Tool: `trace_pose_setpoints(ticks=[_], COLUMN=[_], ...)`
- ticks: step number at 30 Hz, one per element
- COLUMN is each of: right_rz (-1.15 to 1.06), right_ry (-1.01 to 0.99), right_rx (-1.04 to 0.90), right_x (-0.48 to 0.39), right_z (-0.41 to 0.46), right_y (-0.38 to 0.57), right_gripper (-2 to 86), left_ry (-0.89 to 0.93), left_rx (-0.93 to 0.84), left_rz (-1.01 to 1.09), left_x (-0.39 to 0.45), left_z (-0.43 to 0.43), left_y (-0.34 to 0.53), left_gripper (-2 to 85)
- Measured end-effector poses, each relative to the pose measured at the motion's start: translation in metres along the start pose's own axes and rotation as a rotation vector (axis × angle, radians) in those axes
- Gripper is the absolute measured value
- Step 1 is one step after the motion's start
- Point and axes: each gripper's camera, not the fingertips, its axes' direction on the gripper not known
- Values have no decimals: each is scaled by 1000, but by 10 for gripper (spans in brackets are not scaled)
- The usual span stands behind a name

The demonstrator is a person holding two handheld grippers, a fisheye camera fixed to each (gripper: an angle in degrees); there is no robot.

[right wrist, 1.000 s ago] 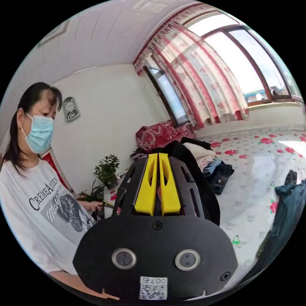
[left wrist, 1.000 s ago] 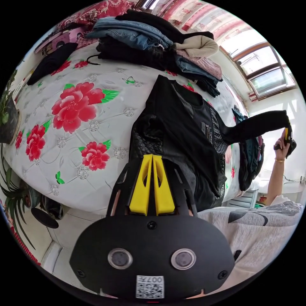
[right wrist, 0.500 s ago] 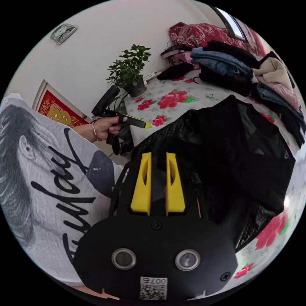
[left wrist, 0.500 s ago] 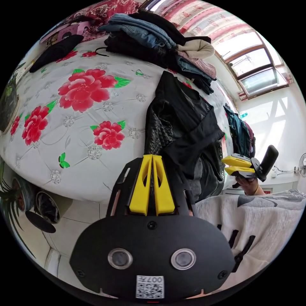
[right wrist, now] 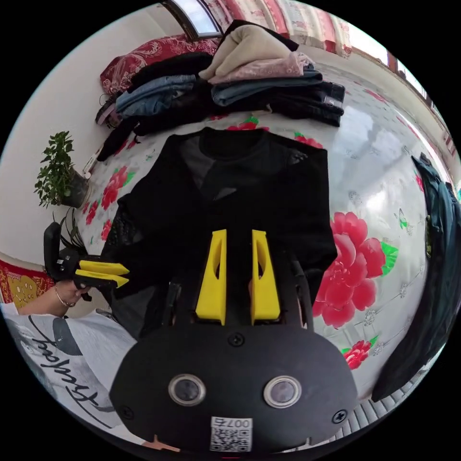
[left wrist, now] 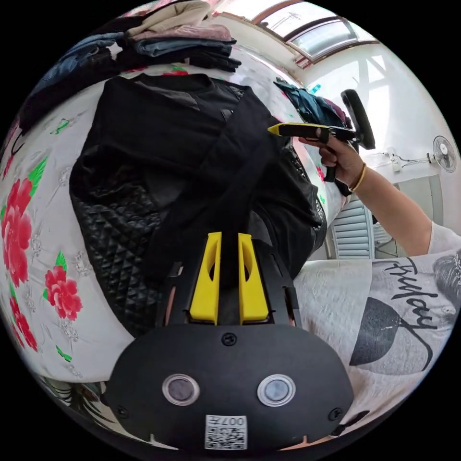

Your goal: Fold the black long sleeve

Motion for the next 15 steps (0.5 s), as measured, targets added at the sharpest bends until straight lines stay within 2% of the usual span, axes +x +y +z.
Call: trace_pose_setpoints(ticks=[2, 3, 5, 10, 15], right_rz=[-13, -43, -34, 168, 272], right_ry=[51, 44, 25, -76, -121], right_rx=[-179, -57, 57, 75, 79], right_x=[17, 18, 33, 80, 122], right_z=[47, 41, 37, 6, -30], right_y=[24, 35, 76, 118, 195], right_gripper=[59, 59, 59, 60, 67], left_ry=[-1, -2, 2, -23, -112], left_rx=[-116, -121, -87, -10, 80], left_rz=[63, 79, 106, 13, -223], left_x=[11, 13, 16, 6, -27], left_z=[20, 21, 12, -27, -74], left_y=[-3, -2, 4, 26, 84], left_gripper=[51, 51, 51, 54, 64])
